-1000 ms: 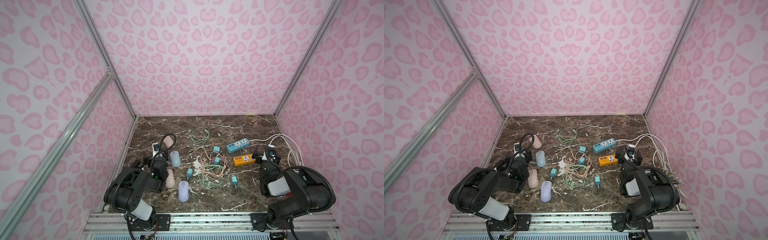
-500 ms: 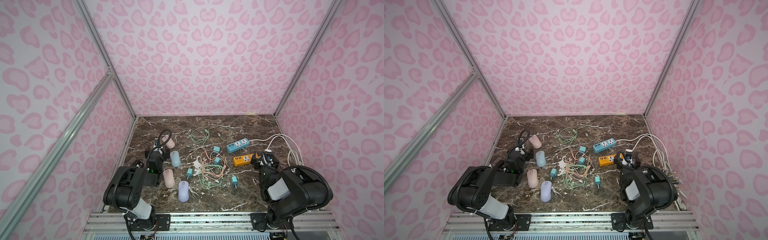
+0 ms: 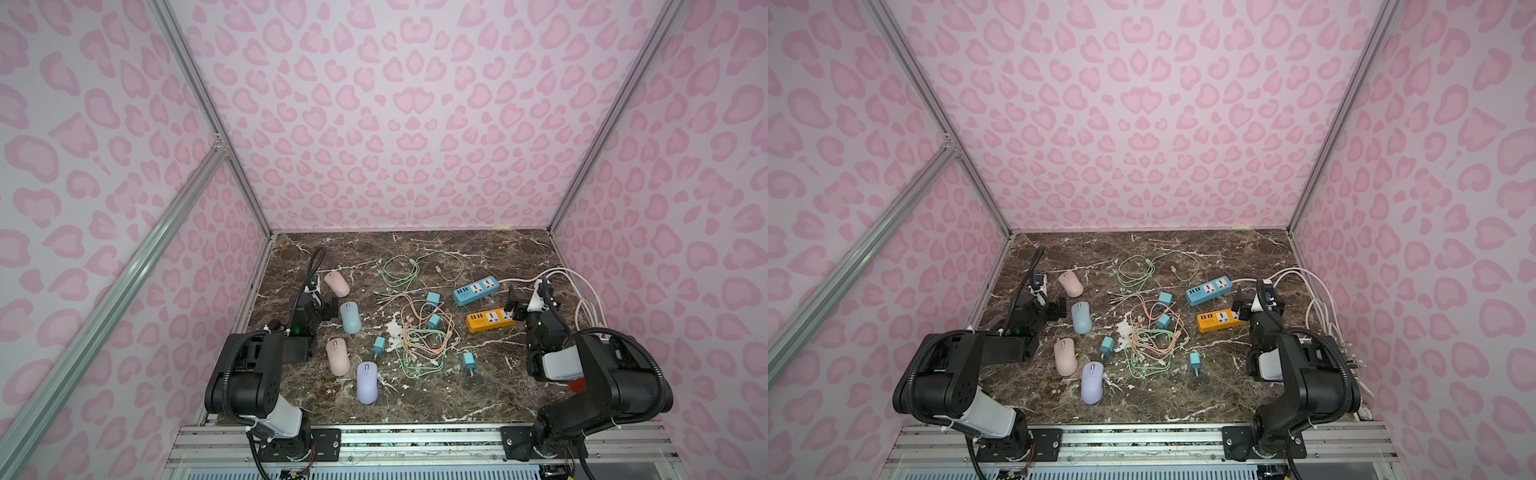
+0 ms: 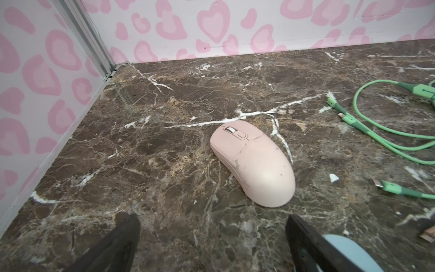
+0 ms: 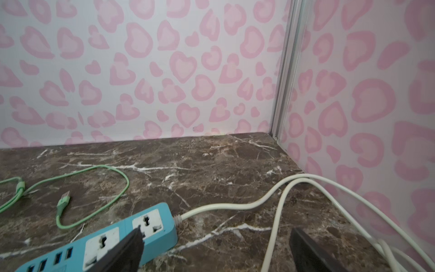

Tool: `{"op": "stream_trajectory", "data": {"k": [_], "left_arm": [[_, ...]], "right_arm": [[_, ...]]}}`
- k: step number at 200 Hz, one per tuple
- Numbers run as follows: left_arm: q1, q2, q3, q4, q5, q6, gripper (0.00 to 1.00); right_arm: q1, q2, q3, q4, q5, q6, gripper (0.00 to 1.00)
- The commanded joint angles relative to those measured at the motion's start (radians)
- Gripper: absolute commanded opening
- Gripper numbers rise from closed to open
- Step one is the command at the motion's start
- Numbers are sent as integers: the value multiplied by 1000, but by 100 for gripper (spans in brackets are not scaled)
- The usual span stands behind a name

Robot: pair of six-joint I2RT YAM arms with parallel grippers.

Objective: Unplug the wireless mouse
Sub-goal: Reset both arms

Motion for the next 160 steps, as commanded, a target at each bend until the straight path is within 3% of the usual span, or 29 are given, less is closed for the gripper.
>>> {"op": "stream_trajectory", "data": {"k": [1,15,31,43,57,160], "left_arm": [[1,-26,-95,169,211,81,99],[1,-7,-125,264,239,78,99],[28,4,33,-24,157,24,99],[54,0,2,37,164,-13,99],[36,7,16,11,117,-5,99],[35,1,14,6,117,-3,99]], "right_arm": [[22,-40,-62,89,-153,-82,100],[42,-24,-93,155,-114,-94,100],[19,9,6,25,-76,-24,100],[-20,-3,43,-71,-99,3,100],[-13,8,30,-24,-86,-1,100],[6,-7,23,-34,-59,-17,100]]}}
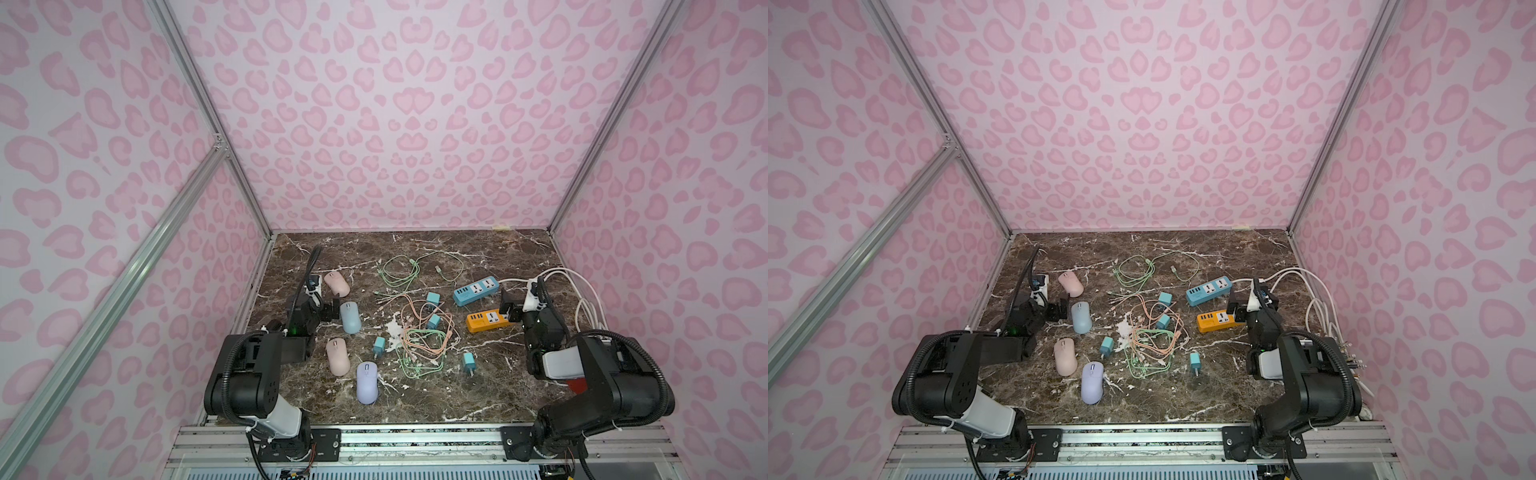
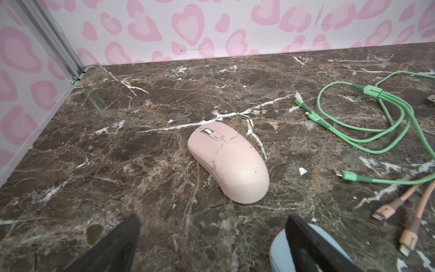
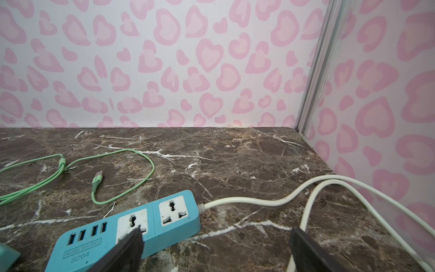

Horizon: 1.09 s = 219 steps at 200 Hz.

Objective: Unplug the wireless mouse
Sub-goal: Reset both arms

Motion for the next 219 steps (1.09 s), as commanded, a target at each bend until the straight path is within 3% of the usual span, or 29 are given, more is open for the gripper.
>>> {"op": "stream_trajectory", "data": {"k": [1,92,105,114,127,142,151,159,169,182,203,219], "left_arm": [[1,-2,2,15,1,-4,99],[1,-1,1,15,1,-4,99],[1,-2,2,15,1,-3,99],[1,-1,1,15,1,-4,99],[1,-2,2,17,1,-4,99],[1,-2,1,17,1,-4,99],[1,-2,2,15,1,-4,99],[1,-2,2,16,1,-4,99],[1,-2,2,17,0,-4,99],[1,-2,2,15,1,-4,99],[1,-1,2,18,0,-4,99],[1,-2,2,17,0,-4,99]], "right_arm": [[4,-1,-6,25,15,-6,100],[8,-1,-6,25,29,-8,100],[8,-16,-47,93,-125,-67,100],[5,-28,-106,172,-166,-79,100],[3,-10,-101,192,-107,-52,100],[4,12,-26,84,173,69,100],[8,-15,-29,52,90,21,100],[9,-11,-36,73,-112,-65,99],[-4,-20,-81,140,-148,-64,99],[-1,-16,-73,127,-140,-61,99],[-10,0,4,6,2,10,99],[-8,0,1,14,8,4,99]]}}
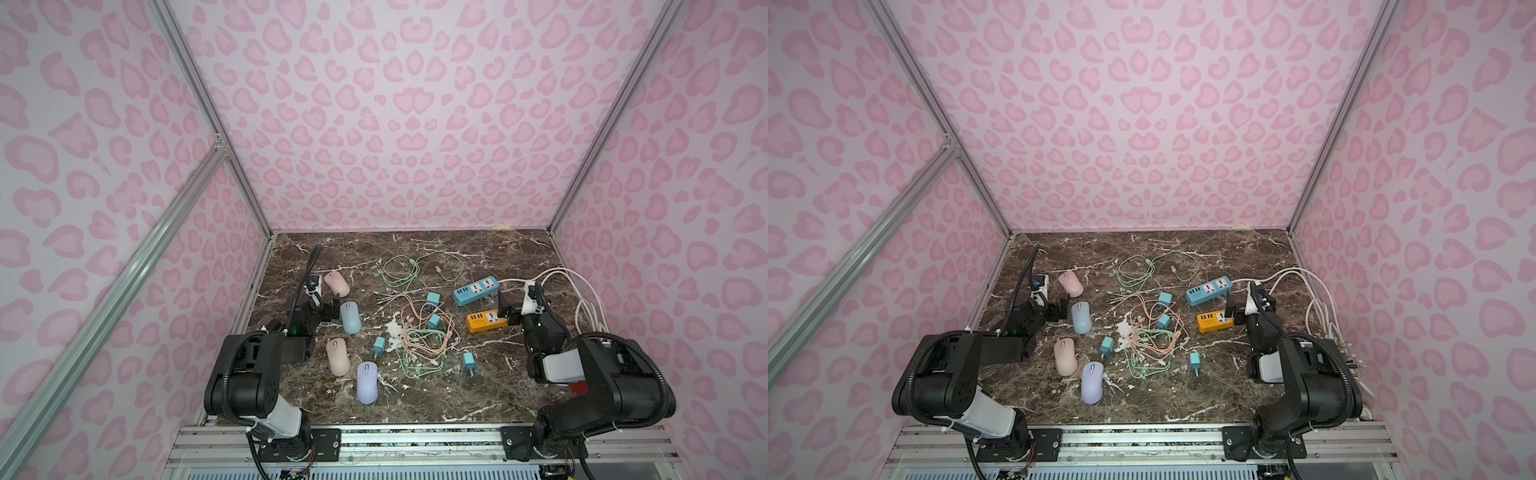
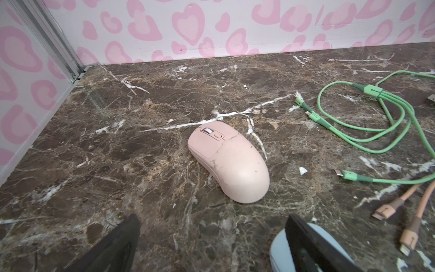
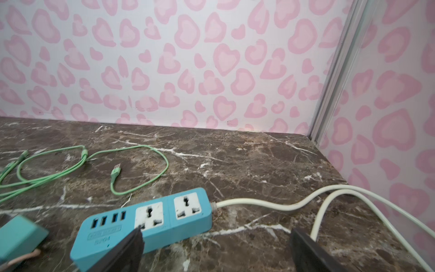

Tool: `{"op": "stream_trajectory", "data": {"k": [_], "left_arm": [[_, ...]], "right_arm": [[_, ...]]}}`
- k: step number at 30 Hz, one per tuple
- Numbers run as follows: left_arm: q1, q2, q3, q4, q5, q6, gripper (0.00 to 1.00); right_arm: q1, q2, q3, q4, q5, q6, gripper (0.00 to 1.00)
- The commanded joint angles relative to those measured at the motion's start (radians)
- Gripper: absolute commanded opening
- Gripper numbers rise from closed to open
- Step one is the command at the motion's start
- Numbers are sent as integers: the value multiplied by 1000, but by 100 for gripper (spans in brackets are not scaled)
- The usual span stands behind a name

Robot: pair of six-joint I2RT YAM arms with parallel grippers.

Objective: Unplug the wireless mouse
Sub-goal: Reset both arms

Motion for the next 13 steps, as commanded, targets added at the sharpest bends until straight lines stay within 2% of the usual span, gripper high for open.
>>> {"op": "stream_trajectory", "data": {"k": [1,13], "left_arm": [[1,-2,2,19,1,-4,99],[1,-2,2,17,2,-4,99]], "right_arm": [[0,6,6,-21,56,22,99],[6,5,10,-27,75,22,99]]}}
